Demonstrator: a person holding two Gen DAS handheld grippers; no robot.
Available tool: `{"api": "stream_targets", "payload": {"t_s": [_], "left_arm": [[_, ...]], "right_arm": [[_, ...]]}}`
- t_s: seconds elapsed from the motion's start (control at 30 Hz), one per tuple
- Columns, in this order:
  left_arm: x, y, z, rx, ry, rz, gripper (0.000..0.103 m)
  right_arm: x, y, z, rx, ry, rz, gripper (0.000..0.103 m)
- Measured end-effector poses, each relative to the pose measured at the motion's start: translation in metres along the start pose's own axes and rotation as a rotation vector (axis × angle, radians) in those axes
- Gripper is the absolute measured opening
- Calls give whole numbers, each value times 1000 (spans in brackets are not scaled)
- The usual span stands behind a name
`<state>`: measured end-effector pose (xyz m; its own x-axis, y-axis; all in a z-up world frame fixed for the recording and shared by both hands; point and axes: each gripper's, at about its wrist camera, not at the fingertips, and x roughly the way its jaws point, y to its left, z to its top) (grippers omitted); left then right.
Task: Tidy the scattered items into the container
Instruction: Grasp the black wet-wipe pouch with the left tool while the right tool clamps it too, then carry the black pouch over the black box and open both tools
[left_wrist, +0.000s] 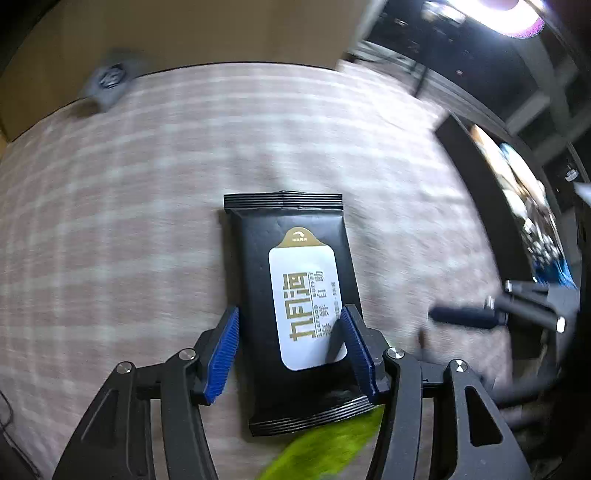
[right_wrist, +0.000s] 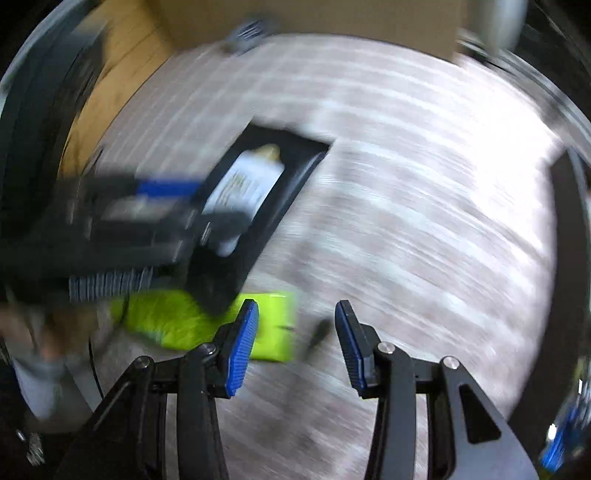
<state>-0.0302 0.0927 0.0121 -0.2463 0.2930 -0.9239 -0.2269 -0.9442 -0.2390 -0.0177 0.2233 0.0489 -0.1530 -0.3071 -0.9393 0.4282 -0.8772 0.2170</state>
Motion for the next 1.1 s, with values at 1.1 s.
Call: {"api": "stream_targets", "payload": {"t_s": [1.1], "left_arm": [[-33,-155,30,94,-99,-74,36]], "right_arm": [[-91,-113,-41,277,-171,84,41]]}}
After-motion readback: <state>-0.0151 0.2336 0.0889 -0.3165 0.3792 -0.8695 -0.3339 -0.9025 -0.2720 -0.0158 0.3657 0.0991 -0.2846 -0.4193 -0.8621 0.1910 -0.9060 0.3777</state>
